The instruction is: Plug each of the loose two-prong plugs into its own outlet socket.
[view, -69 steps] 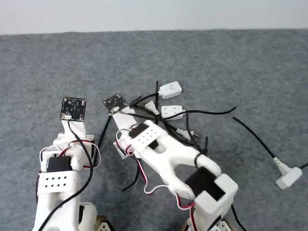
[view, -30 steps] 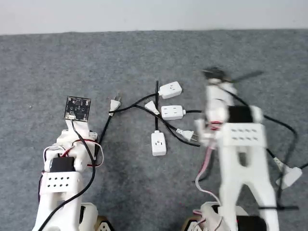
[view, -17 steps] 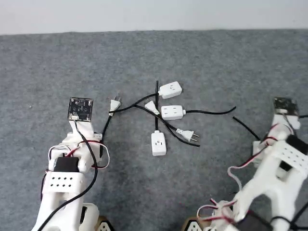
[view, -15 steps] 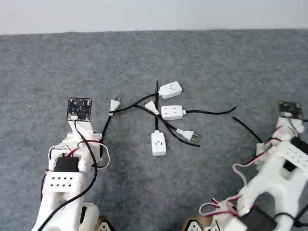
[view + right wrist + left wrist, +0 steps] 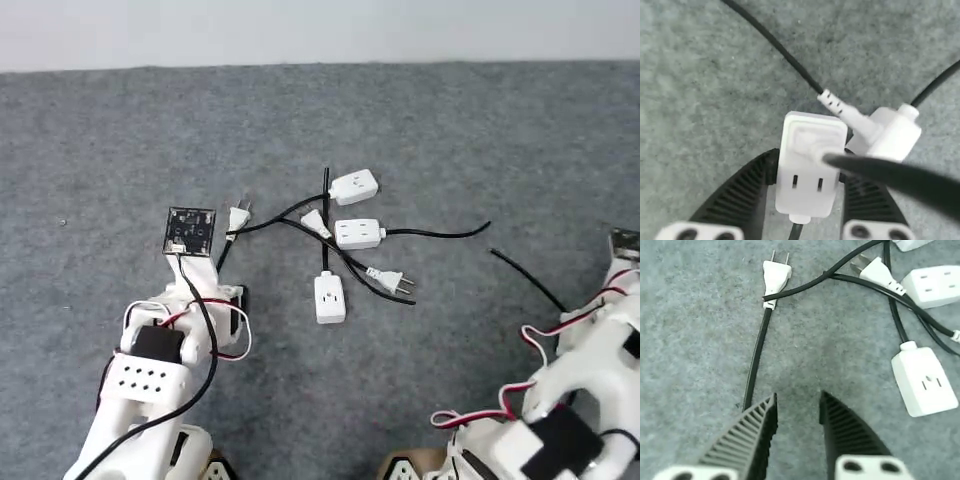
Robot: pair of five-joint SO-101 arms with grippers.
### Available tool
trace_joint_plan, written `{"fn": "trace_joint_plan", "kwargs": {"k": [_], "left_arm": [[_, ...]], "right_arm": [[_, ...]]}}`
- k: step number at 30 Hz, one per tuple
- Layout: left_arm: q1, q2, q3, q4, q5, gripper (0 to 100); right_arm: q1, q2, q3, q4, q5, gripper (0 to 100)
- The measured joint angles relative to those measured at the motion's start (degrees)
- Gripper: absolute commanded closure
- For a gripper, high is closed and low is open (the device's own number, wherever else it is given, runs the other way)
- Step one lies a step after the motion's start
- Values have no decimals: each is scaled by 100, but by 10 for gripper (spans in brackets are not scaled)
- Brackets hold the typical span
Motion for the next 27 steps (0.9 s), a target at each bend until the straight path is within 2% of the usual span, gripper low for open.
{"fn": "trace_joint_plan", "kwargs": {"k": [3,7,11,16,19,22,27], "left_arm": [[9,0,-9,0,53,843],[105,0,-149,0,79,842],[589,0,-185,0,290,841],[1266,97,-369,0,624,844],[1503,545,-738,0,835,844],[1811,1345,-1310,0,1046,844],[2347,3147,-2356,0,1187,868]], "right_arm": [[0,-352,-79,440,0,728],[0,-932,-79,809,0,727],[0,-1336,-79,1046,0,775],[0,-1521,-79,1301,-35,898],[-88,-1521,70,1301,-264,931],[-527,-1574,624,1178,-501,950],[-1398,-1591,1952,9,-1275,988]]}}
